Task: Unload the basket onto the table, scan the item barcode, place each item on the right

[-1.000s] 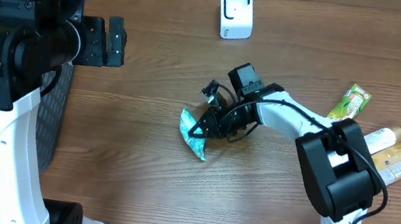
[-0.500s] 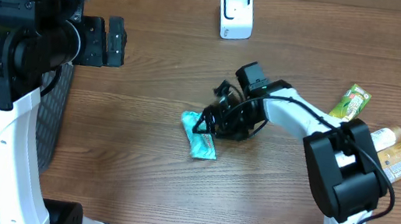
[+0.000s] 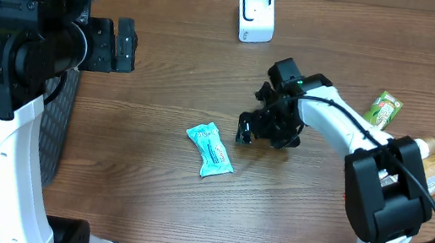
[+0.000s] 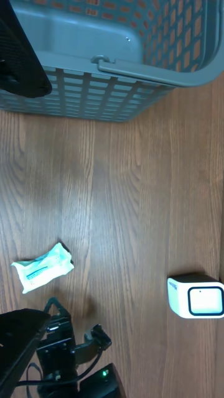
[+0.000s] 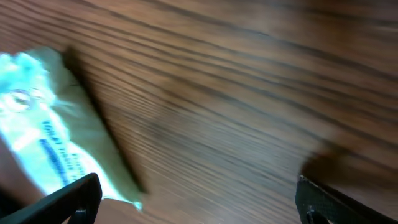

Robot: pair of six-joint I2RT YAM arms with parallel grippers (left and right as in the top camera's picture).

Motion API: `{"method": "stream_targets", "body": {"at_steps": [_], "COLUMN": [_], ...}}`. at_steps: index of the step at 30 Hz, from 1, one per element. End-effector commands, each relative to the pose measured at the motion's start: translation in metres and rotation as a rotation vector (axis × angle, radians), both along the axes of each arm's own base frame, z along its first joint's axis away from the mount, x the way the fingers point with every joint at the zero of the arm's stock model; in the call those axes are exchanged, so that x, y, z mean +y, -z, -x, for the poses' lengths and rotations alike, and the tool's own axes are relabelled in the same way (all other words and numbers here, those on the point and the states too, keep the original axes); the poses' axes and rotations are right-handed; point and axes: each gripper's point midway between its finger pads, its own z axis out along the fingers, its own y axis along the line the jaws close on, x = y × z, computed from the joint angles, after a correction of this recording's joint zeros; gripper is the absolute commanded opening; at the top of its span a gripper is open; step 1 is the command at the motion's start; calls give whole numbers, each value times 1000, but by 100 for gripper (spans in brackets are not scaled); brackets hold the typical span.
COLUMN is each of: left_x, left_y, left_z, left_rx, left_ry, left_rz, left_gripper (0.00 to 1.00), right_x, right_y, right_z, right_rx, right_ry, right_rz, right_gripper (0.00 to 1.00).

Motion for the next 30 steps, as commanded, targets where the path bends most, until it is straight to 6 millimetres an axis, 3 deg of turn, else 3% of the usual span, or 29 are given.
{"method": "stream_targets", "body": {"at_steps": [1,4,5,9,12,15,22,25,30], "left_x": [-1,-1,-1,-1,-1,-1,-1,-1,-1], "left_y": [-2,-2,-2,-2,-2,-2,-2,-2,-2], "left_z": [0,0,0,0,0,0,0,0,0], "left_rx": [-8,-8,-8,-7,-7,-7,-7,-8,-7], "left_ry": [20,20,20,20,20,20,20,20,20], "left_rz": [-5,-5,-5,-5,-5,-5,-5,-5,-5], "left_gripper": [100,100,100,100,100,100,100,100,100], "right_x": [18,37,52,110,142,145,145,151,151], "right_y": [-43,-45,-46,-56,-67,-63,-11,-4,3], "right_z": [-9,-3,-1,8,8,1,9,20,21], "right_rx": [-242,-397,-452,-585,-689,-724,-669,-661,-683], "right_ry": [-100,-188,-225,-314,-376,-367,-460,-492,-503], "right_rz": [118,265,272,163,93,118,200,208,254], "right_gripper": [100,100,100,100,82,75,72,70,67]}}
